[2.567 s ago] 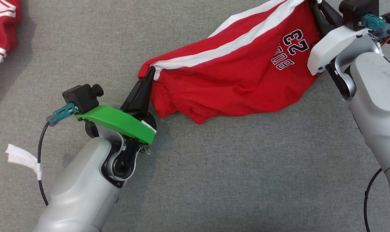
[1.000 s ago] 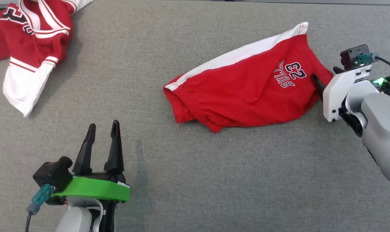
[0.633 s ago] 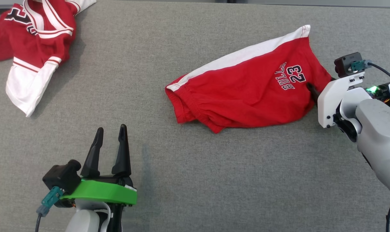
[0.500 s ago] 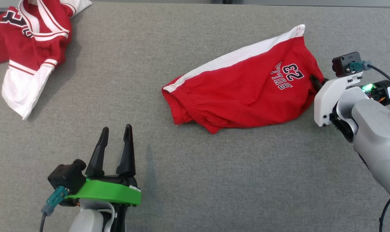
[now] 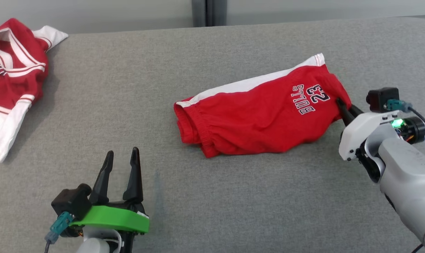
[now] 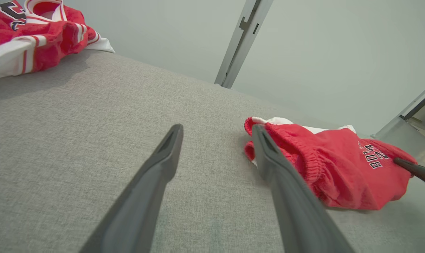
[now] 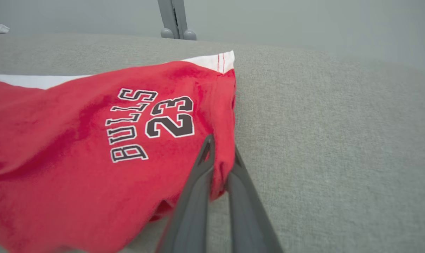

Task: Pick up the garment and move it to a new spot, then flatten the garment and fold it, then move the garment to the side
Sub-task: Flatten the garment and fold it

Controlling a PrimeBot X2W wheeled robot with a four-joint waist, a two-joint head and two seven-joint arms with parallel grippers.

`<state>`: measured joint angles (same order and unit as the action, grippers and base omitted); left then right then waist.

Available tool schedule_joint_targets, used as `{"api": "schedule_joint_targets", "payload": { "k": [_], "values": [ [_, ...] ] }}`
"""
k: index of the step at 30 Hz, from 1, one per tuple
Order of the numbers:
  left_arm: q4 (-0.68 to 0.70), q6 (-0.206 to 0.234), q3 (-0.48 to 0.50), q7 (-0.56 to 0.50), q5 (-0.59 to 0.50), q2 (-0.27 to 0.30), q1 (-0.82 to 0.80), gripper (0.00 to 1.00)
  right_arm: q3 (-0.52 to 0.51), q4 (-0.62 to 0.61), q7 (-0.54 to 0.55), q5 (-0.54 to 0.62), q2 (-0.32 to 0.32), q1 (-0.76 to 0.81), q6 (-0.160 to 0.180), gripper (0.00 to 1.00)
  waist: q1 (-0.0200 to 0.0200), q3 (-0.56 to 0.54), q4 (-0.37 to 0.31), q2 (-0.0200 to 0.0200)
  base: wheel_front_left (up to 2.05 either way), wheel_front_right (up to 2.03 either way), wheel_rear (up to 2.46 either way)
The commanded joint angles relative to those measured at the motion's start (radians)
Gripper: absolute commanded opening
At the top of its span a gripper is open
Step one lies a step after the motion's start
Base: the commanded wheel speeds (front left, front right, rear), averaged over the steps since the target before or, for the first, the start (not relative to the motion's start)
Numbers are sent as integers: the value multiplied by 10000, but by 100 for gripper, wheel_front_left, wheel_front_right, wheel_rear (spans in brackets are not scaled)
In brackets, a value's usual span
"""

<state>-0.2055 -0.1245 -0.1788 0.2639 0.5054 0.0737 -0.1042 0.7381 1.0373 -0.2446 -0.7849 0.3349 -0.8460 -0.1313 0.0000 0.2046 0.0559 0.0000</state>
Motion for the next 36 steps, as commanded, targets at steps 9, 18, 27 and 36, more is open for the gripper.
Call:
{"api": "schedule_joint_targets", "payload": {
  "k": [9, 18, 27, 36],
  "values": [
    [-187, -62, 274, 6, -298, -27, 464, 100, -1723, -741, -211, 521, 128, 1710, 11, 0, 0, -780, -1246, 0, 0, 0, 0],
    [-377, -75, 230, 6, -574, -50, 417, 100, -3613, -1474, -215, 1868, -197, 2563, 11, 0, 0, -759, -1020, 0, 0, 0, 0],
    [-497, -29, 447, 6, -1063, -123, 419, 100, -3799, -2047, -207, 3184, -1331, 1825, 11, 0, 0, -877, -414, 0, 0, 0, 0],
    [-514, -32, 606, 6, -1196, -198, 535, 100, -1633, -2544, 690, 3601, -2600, 1381, 11, 0, 0, -926, 184, 0, 0, 0, 0]
  ]
}}
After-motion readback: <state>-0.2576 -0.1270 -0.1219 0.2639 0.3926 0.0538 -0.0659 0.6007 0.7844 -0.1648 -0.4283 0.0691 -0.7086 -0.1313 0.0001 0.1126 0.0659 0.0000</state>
